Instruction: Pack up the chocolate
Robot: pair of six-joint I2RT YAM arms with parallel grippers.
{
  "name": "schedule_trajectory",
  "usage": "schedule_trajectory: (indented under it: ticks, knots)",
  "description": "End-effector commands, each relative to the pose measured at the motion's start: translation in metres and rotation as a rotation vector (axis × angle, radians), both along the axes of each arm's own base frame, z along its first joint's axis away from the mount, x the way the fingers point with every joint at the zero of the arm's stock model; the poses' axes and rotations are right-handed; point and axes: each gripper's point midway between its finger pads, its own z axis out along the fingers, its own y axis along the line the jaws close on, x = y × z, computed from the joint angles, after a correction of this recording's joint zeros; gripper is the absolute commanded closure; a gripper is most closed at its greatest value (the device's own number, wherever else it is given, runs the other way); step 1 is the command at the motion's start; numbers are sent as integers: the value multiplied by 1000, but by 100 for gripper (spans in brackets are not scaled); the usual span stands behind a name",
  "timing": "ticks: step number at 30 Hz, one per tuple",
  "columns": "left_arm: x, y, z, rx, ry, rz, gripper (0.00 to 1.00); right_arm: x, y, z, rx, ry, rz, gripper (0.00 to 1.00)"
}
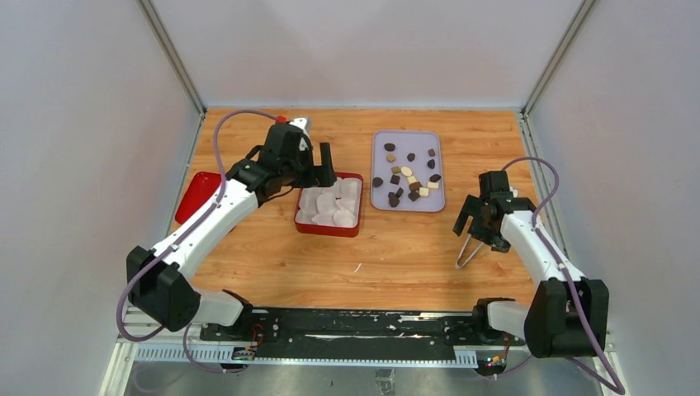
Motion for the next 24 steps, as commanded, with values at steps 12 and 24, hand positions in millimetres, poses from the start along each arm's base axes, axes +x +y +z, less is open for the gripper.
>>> schedule_trajectory:
  ticks: [12, 24]
  knots:
    - [12, -18, 3, -18, 5, -45, 0, 20, -14, -51, 35, -2, -142, 16]
    - [11, -14, 2, -9, 6, -34, 0, 36, -14, -57, 36, 7, -105, 39]
